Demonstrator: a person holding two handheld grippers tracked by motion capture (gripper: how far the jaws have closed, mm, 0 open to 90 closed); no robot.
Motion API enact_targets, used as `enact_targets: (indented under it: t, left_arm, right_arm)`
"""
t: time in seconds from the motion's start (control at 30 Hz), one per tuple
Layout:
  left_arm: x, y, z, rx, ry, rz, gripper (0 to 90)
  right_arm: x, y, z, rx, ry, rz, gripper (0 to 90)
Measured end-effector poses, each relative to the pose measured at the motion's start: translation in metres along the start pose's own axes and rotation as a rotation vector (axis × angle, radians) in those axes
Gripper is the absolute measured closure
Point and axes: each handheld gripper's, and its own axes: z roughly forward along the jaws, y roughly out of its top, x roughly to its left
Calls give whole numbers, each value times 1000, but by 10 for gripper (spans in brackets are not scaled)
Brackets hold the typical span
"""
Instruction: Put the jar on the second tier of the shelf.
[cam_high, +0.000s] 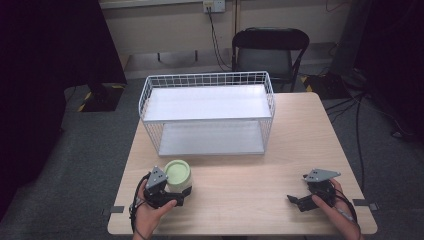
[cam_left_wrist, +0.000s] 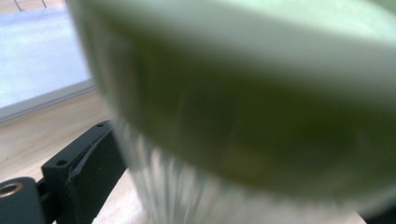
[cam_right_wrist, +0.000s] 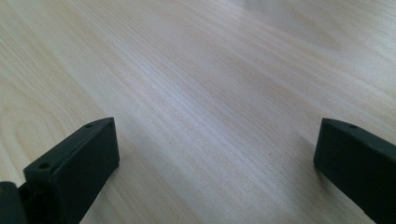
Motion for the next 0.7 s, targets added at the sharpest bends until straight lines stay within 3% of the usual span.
enact_targets:
  t: [0.17, 0.43, 0.7]
  left_arm:
    - [-3, 2, 4, -17, 15, 2, 73]
    - [-6, 6, 3, 9, 38, 47, 99]
    - [-7, 11, 3, 19, 43, 52, 107]
  right_arm:
    - [0, 0, 0, 0, 0, 0, 0]
    - [0, 0, 0, 0, 0, 0, 0]
    - [0, 0, 0, 0, 0, 0, 0]
